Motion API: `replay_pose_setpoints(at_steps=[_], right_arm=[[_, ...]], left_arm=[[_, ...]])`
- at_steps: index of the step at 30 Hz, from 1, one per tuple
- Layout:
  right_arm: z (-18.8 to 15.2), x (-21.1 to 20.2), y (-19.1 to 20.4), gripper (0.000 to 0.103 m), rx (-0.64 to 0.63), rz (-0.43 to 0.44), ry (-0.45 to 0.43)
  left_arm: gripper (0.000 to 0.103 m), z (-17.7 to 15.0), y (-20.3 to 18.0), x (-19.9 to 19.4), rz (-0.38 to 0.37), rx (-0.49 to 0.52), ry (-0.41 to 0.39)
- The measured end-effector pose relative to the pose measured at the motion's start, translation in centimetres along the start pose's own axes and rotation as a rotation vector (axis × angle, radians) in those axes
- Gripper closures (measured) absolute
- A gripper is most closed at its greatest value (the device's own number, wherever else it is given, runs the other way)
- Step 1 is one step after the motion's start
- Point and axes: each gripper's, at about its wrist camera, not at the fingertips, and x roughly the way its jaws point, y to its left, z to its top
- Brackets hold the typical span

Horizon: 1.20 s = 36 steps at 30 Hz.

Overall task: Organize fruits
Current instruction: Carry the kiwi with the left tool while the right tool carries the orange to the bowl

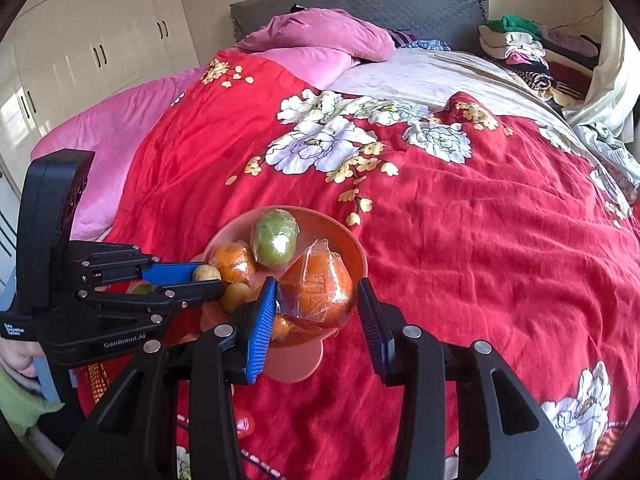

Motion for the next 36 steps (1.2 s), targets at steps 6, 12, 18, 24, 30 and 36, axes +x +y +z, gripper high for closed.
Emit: replay_pose_setpoints(at_steps=[6, 12, 18, 24, 30, 36], right_arm=[[0.5, 1.4, 0.0, 0.064, -0.004, -0.003, 0.014], [1.1, 3.0, 0.1, 0.064, -0.014, -0.011, 0.032], [1.5, 4.4, 0.1, 0.064, -0.019, -0.016, 0.050], [1.5, 5.6, 0.3, 0.064, -0.031, -0.010, 0.074], [1.4, 6.4, 0.2, 0.064, -0.026, -0.016, 0.090], [1.4, 6.5, 0.2, 0.064, -0.025, -0.019, 0.091]], left_arm=[[0.087, 0.0, 0.6, 0.2, -0.001, -0.013, -0.002], [0.087, 0.2, 1.3, 0.4, -0.001, -0.029, -0.003], [0.087, 0.4, 1.7, 0.5, -0.007, -0.036, -0.005], [0.087, 0.5, 1.9, 0.6, -0.012, -0.038, -0.006], [0.087, 0.5, 1.9, 0.6, -0.010, -0.039, -0.006], [0.087, 0.5, 1.9, 0.7, -0.012, -0.039, -0.007]])
